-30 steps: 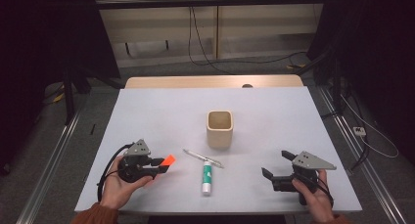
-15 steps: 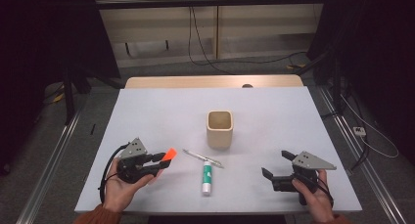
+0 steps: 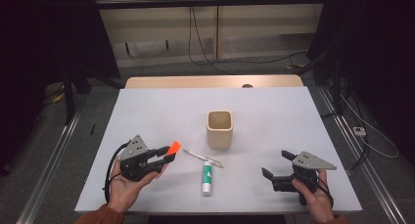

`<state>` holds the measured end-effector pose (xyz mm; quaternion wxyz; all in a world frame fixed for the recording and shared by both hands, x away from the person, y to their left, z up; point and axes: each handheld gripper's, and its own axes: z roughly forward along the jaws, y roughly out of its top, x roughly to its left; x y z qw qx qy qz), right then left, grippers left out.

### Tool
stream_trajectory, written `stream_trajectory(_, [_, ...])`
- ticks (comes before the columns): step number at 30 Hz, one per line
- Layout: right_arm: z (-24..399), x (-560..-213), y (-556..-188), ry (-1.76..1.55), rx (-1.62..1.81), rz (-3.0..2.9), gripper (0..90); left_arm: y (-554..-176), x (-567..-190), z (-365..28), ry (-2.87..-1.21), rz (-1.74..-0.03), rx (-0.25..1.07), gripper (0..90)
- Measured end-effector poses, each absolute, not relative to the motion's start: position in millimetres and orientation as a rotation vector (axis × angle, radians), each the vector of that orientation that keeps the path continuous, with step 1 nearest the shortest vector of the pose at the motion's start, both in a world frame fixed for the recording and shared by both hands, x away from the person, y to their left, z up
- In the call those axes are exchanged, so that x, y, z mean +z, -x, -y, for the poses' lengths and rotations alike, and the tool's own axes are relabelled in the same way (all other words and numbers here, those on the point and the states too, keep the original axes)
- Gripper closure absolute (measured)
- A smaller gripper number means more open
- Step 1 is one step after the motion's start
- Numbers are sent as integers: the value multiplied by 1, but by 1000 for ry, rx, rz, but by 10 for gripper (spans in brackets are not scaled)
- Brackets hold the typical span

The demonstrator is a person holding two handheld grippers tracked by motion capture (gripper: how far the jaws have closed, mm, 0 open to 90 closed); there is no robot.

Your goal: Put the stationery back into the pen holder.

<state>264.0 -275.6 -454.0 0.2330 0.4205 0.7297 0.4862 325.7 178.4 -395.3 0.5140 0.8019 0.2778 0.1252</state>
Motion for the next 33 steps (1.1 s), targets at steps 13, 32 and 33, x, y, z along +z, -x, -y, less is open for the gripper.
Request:
stream_trajectory(13, [276,-454,-264,-1157,1338,-2005,48,-339,-381,-147,-1860,-632,284,672])
stream_trajectory(32, [276,-454,-264,-1160,1341,-2003,48,-368,-358,-109,-1767,-618,281,672])
stream_trajectory(33, [276,-454,-264,-1160,1341,-2003,48,-370,-358,-107,-1760,-614,281,672])
